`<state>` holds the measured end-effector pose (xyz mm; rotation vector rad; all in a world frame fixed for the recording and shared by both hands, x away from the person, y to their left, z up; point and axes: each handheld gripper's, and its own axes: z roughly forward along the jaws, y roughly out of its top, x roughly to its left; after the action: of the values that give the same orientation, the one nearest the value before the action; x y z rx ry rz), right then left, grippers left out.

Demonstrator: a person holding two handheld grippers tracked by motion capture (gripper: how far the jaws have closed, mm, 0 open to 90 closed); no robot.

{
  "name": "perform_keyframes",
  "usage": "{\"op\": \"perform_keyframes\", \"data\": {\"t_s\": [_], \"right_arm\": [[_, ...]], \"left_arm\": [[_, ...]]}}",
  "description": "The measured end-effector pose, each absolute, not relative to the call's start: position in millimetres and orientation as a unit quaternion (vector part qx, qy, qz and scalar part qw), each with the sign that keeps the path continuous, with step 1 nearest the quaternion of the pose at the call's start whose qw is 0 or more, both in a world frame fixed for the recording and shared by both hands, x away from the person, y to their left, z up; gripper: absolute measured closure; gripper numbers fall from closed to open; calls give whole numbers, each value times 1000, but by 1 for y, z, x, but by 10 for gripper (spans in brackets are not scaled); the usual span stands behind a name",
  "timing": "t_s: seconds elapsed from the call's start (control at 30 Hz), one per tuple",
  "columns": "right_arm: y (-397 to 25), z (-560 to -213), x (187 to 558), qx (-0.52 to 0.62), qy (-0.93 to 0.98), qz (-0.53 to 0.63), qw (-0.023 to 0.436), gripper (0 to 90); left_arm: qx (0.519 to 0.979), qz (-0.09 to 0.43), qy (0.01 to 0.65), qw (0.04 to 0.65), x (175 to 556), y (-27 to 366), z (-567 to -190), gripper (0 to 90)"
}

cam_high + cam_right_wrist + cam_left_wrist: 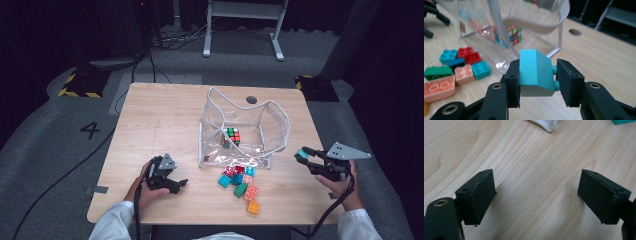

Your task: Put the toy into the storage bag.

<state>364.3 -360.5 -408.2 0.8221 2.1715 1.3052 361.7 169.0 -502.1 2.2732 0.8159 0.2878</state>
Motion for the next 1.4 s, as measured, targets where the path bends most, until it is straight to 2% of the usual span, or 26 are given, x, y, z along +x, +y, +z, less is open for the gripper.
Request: {"op": "perform_keyframes", "data": {"t_s": [0.43,0.7,1.17,1.4], "right_arm": [[-343,-346,389,263,786,491,268,570],[-314,-324,405,235,805,484,250,570],[-261,-312,444,177,857,431,222,570],[-237,-319,466,155,894,376,188,570]], "left_arm": [[876,112,316,347,362,169,-502,146],[876,112,316,347,362,169,-502,146],[876,112,316,347,362,169,-502,146],[876,112,315,347,361,169,-502,147]]}}
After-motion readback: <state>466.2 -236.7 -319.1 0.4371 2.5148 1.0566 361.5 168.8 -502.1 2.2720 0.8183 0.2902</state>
